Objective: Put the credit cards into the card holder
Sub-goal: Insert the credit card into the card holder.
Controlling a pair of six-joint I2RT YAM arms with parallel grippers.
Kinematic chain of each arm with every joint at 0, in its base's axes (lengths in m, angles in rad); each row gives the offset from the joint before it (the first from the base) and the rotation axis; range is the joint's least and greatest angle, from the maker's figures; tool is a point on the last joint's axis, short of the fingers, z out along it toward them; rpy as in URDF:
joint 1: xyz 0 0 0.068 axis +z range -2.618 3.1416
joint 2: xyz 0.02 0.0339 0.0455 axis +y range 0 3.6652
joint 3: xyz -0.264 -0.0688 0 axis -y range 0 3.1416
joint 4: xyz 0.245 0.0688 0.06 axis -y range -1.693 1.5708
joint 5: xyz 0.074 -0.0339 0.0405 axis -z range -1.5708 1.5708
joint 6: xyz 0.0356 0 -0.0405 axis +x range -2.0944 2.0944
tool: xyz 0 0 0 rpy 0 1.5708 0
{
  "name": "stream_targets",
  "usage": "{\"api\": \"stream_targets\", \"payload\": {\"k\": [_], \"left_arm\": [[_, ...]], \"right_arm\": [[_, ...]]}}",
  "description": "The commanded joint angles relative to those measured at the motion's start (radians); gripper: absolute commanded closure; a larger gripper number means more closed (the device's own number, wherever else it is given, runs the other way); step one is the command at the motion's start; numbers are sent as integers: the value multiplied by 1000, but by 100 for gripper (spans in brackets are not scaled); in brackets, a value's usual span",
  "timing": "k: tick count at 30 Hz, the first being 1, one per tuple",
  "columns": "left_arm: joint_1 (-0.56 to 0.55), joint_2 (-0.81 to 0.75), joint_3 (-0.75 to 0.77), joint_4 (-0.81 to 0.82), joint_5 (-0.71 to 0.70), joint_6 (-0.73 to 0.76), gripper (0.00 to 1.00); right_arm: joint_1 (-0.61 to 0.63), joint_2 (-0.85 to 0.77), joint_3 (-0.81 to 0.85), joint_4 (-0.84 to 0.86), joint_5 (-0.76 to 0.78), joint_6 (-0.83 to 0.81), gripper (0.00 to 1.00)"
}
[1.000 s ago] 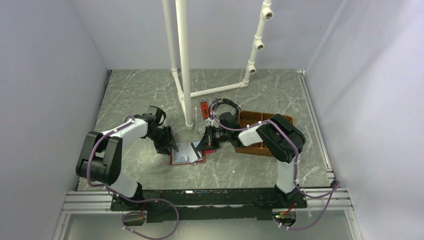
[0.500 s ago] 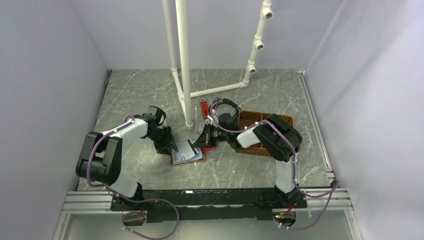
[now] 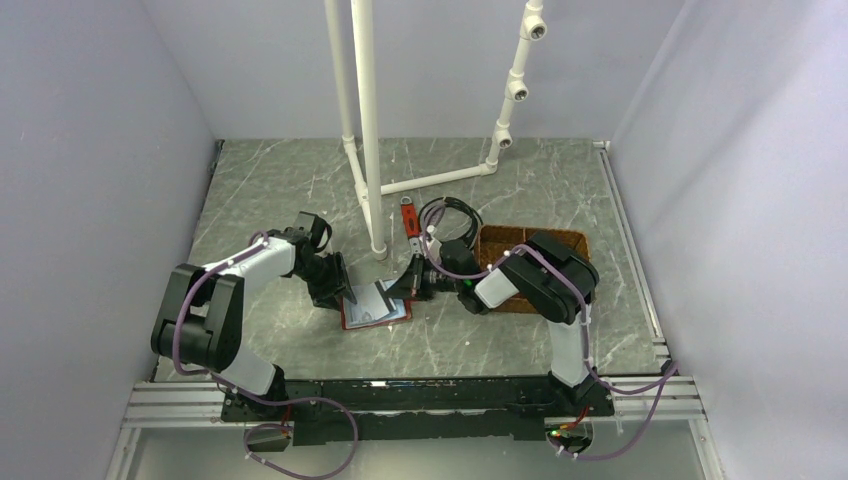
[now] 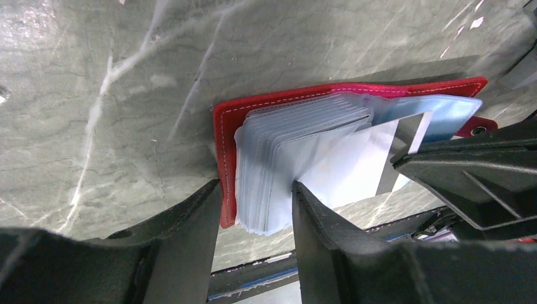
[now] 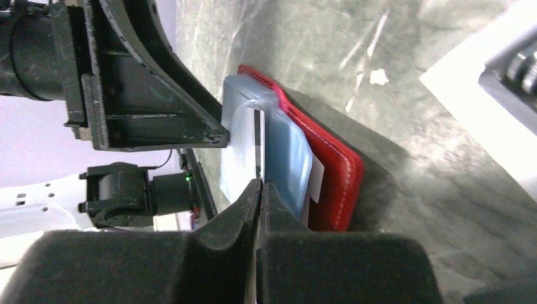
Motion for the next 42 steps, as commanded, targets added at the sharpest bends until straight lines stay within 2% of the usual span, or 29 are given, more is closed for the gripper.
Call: {"api": "stream_targets", "payload": {"k": [1,5,12,21,23,26,29,34,38,42], "left_arm": [[-8,-9,-29,-24,-66,-2,51],[-8,-24,-42,-14,-62,-14,51],[-8,-64,-64,12,-43,-40,51],[-7,-69,-66,5,-44,-38,50],[-7,-76,-64,2,-40,-45,46],[-5,-124,-68,2,-41,-70,30],[4,-198,-82,-7,-93,-111,27],[57,-230,-109,-29,-156,-129,45],[77,-147,-120,20,-105,-104,63],[76,-82,-131,86,-45,-103,73]], "right_arm": [[15,25,-62,161,117,6,100],[17,47,-104,268,154,27,100],[50,8,-99,221,243,-16,100],[70,23,-64,182,238,-28,100],[79,18,-67,180,242,-31,100],[92,6,-65,164,253,-48,100],[93,2,-63,145,253,-60,100],[93,-5,-43,85,226,-87,98],[96,-2,-28,60,195,-98,92],[113,-1,-2,38,163,-111,84]]}}
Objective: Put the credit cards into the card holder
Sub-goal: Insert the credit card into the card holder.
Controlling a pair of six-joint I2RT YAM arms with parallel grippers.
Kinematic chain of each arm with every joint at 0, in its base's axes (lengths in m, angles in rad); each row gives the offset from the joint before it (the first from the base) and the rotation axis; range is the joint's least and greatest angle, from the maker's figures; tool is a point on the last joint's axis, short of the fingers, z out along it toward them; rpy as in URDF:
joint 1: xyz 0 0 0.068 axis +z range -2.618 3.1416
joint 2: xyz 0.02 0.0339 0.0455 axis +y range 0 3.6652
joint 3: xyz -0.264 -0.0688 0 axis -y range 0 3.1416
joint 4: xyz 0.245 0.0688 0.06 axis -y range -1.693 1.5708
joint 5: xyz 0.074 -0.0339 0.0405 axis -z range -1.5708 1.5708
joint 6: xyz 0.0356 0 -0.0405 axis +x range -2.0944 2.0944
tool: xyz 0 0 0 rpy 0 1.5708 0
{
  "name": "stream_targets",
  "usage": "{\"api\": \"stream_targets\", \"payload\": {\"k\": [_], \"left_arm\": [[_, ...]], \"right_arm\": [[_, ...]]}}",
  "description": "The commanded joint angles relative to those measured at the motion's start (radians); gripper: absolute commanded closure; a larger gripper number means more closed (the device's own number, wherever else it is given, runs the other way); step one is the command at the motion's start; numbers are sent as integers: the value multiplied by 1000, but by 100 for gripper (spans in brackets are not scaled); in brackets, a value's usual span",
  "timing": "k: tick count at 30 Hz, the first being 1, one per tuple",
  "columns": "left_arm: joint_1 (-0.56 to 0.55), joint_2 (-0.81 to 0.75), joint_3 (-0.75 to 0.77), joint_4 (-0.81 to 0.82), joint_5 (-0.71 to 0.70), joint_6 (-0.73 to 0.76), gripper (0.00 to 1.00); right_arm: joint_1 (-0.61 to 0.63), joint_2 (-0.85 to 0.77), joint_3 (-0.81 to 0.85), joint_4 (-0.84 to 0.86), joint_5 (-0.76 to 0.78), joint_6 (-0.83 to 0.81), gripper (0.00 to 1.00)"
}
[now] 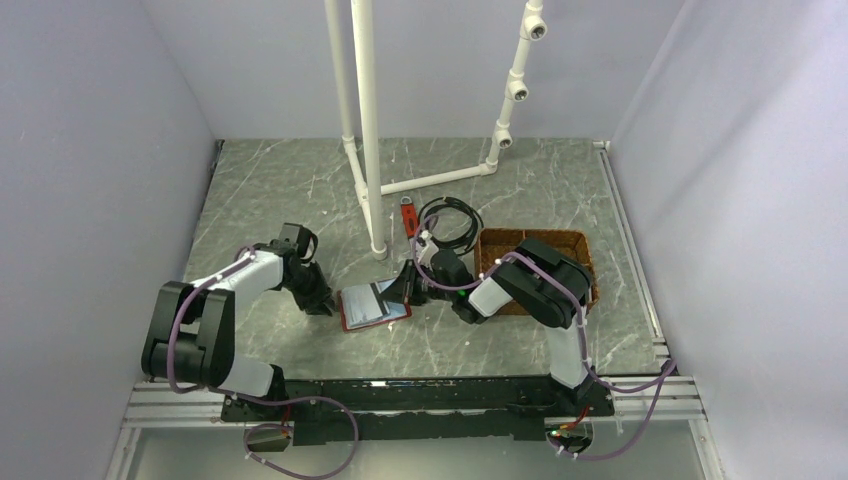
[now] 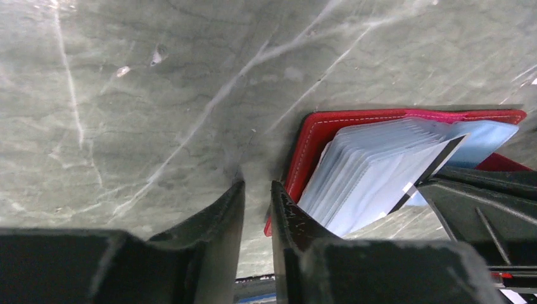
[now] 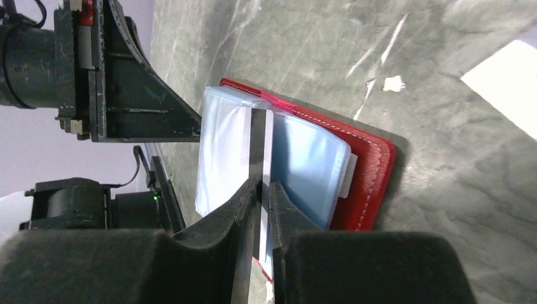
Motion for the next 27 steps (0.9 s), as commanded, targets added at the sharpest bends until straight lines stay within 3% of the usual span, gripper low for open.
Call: {"api": "stream_targets", "payload": {"k": [1,7,18,23,27], "left_arm": [[1,45,-22,86,76,-4,74],[0,43,-43,123,129,-29,80],[-4,-12,-33,74,114,-20,80],[-2,-32,-21,42,96,-17,79],[-3,-47,-37,59,121,-34,80]], "right_arm": [[28,-19,46,-58,-35,-56,84],[54,-33,73,-81,-46,-10,83],[107,-49,96,-26,-58,23,75],[104,-86,76,-86,-43,13,56],[111,-91,103,-142,-47,14,50]]}}
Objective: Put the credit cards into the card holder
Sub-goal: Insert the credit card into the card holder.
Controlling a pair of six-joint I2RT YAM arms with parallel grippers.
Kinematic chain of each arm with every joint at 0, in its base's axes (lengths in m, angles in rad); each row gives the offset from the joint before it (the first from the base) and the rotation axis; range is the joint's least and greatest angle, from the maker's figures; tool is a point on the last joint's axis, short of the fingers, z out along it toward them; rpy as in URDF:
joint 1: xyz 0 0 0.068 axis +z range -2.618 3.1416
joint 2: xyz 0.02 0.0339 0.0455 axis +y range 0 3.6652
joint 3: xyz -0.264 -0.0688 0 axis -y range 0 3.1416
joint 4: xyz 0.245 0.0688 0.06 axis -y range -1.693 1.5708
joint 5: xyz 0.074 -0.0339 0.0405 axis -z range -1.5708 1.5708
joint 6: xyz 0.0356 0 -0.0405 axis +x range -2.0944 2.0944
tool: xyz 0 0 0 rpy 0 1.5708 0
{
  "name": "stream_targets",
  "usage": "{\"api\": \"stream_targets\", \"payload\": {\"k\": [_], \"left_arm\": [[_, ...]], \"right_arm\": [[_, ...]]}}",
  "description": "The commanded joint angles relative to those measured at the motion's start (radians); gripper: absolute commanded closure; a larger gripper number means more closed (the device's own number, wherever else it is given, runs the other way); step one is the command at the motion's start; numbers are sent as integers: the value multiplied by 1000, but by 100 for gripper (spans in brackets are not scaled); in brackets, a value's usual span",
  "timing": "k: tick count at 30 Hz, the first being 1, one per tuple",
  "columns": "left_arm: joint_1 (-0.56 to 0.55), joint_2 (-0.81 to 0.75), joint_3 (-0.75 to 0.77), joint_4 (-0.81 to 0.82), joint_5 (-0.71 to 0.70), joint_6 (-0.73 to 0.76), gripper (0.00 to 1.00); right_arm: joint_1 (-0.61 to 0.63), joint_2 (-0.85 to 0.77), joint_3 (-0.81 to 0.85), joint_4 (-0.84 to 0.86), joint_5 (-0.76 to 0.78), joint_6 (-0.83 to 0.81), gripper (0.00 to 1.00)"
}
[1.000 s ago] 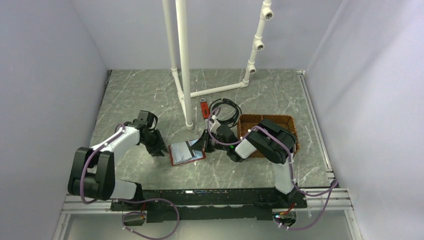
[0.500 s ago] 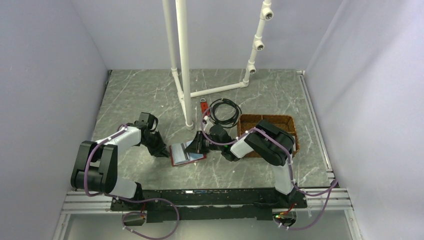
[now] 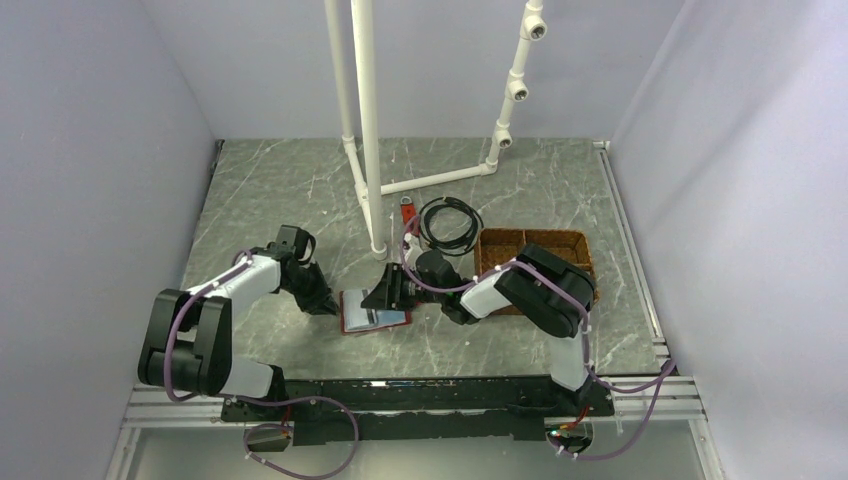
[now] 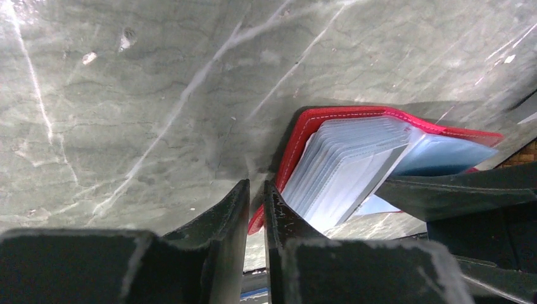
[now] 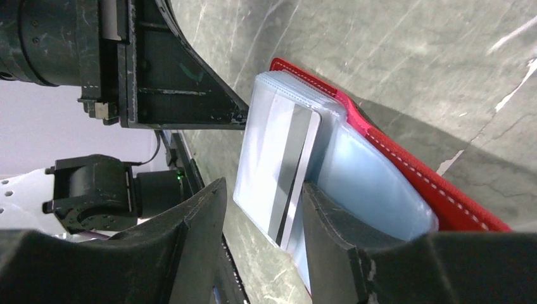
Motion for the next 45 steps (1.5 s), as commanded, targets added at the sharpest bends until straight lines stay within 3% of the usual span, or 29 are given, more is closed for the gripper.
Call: {"api": "stream_targets", "payload": {"k": [1,10,14,18,23,27,35,39,45], "left_arm": [[-9,-40,-11,33,64,-44,80],[-9,-64,-23,53,107,-88,80],[2,-78,1,-5,52,-61,77],[36,-93,56,-67,-1,-6,66],[43,-104,78,-112,-5,19,56],[43,-105,24,-70,78,-13,57],[41,-101,-20,-53,41,-36,61],[40,-78,-47,-18,68,-54,70],[25,-110,-78,-7,67,-89,73]], "right_arm": [[32,-38,47,-33,-34,7,50],[105,32,257,-316,72,124,50],[114,-19,214,-350,137,122,48],[106,-90,215,-428,163,20,48],[113,-165,226,-611,238,-126,36],[119,-157,229,-639,224,-126,35],[143,-114,268,-694,227,-103,35],[166,-76,335,-725,205,-134,35],[185,-34,471,-797,234,-183,36]]}}
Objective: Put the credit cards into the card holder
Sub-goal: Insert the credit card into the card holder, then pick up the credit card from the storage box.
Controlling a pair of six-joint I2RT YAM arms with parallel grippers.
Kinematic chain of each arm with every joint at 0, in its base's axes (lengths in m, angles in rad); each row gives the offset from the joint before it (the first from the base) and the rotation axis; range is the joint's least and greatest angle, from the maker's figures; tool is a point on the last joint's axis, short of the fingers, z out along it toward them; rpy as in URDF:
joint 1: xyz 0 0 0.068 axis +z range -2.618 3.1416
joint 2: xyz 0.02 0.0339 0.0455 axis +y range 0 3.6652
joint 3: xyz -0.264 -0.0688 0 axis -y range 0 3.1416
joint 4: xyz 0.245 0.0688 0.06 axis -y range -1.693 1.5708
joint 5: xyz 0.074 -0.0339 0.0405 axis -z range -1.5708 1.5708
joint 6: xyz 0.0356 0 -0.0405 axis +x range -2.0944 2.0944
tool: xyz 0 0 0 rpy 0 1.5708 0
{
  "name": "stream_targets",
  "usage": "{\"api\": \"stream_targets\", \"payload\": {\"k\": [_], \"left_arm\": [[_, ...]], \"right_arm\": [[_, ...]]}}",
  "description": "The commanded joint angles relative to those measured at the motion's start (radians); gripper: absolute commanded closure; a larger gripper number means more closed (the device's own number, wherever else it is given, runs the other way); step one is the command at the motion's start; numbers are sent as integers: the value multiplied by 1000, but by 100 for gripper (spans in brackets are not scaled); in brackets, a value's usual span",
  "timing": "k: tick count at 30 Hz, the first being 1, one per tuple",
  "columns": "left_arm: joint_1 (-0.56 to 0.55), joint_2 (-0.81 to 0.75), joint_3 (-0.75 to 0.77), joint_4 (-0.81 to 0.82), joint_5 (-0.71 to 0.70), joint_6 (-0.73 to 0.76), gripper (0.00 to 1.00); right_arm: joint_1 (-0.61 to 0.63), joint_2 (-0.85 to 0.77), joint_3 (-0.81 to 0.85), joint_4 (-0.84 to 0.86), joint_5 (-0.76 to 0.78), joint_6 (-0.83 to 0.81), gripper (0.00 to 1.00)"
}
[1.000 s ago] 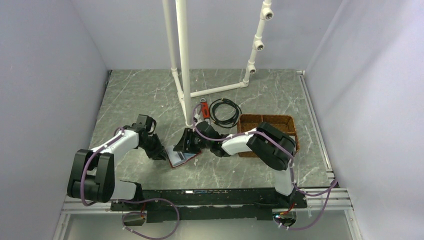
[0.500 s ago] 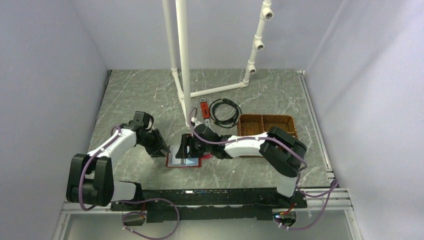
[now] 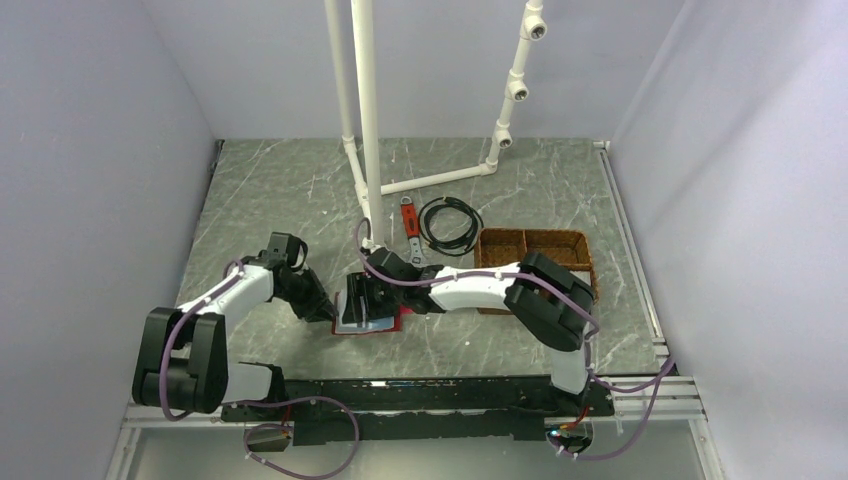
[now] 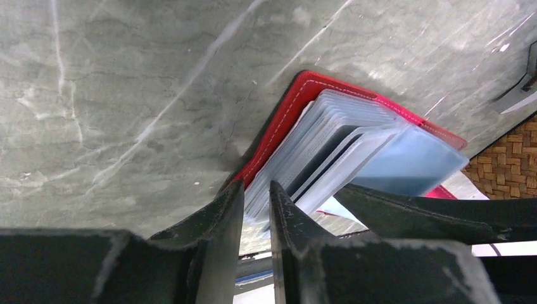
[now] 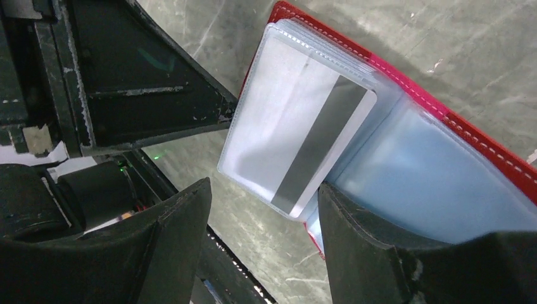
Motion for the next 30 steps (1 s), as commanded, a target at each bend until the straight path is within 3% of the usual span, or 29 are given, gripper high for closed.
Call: {"api": "stream_targets", "payload": {"k": [1,5,11,14,16,18,22,25,30], "left_arm": [[-15,-31,-6,-12,1,-28,72],[-12,-93,71,-113,-68,-16,67],[19,-210,237,-277,-254,-40,25],[22,-270,280,-212,-262,52,16],[13,-264,312,-160,-184,144,15],[-36,-249,340,-112,-140,197,10],[-189,-187,388,-53,-98,294,8],[-266,-131,408,3,-27,359,7],[-349,-44,490,0,45,447,6]], "right_arm": [[5,11,103,-27,41,-40,36],[-21,-70,63,-133,118,-93,34],[-21,-438,-15,-330,235,-366,22],[-45,-581,21,-568,487,-518,17],[-177,-656,38,-759,660,-436,13],[-435,-734,29,-900,677,-290,12],[-678,-872,-43,-1041,699,-115,5],[-816,-873,-94,-1056,689,-164,11],[-877,-845,-162,-860,665,-478,13]]}}
